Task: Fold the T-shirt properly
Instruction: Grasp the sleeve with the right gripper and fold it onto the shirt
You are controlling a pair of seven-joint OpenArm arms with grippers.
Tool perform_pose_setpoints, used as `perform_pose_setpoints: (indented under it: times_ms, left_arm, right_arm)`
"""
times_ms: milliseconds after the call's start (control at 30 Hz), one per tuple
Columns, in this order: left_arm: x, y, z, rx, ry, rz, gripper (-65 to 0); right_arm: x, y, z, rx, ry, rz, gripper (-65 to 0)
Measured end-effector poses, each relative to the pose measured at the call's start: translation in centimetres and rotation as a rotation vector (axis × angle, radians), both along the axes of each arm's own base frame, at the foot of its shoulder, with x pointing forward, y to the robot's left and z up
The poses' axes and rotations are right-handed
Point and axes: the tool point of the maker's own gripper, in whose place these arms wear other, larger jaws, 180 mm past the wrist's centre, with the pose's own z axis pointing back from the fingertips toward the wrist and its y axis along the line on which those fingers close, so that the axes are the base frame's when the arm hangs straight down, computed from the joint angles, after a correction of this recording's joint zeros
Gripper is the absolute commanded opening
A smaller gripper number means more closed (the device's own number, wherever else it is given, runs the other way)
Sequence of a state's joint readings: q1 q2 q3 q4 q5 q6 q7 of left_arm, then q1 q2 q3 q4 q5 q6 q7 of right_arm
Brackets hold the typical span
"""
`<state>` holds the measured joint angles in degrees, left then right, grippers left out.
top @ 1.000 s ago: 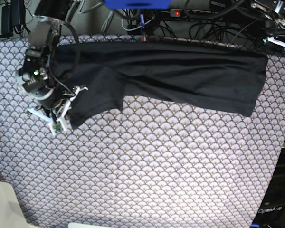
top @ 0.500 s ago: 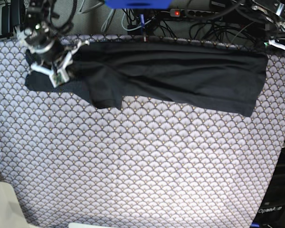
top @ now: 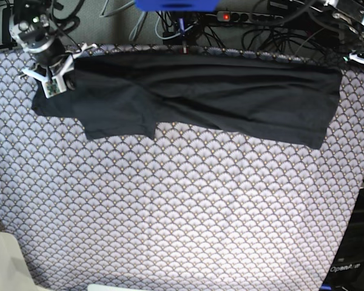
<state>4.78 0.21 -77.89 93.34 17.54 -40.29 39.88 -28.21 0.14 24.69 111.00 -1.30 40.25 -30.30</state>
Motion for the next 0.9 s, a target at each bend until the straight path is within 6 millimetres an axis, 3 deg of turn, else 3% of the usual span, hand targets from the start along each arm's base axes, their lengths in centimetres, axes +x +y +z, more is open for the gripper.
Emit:
perform_pose_setpoints:
  times_ms: [133,333,467,733,900]
  left_arm:
    - [-0.2,-0.1,-0.1,-0.002,0.008,0.001,-36.8]
    - [-0.2,-0.3,-0.3,-0.007,0.006,0.000,-36.8]
    - [-0.4,-0.5,-0.5,-0.013,0.009,0.003,-36.8]
    - [-0.5,-1.5,-1.2,-0.038,0.010,0.006,-36.8]
    - [-0.5,-1.5,-1.2,-0.037,0.010,0.006,-36.8]
  right_arm:
    - [2.8,-0.4,0.4,-0.033,0.034,-0.014,-49.8]
    - [6.3,-3.0,1.7,-0.154,0.115,-0.043,-39.7]
    - [8.2,-1.3,1.5,-0.154,0.160,0.014,-32.3]
    - [9.3,0.7,-1.3,-0.106,0.265,0.046,-30.1]
    - [8.7,1.1,-3.0,-0.073,0.311,0.052,-30.1]
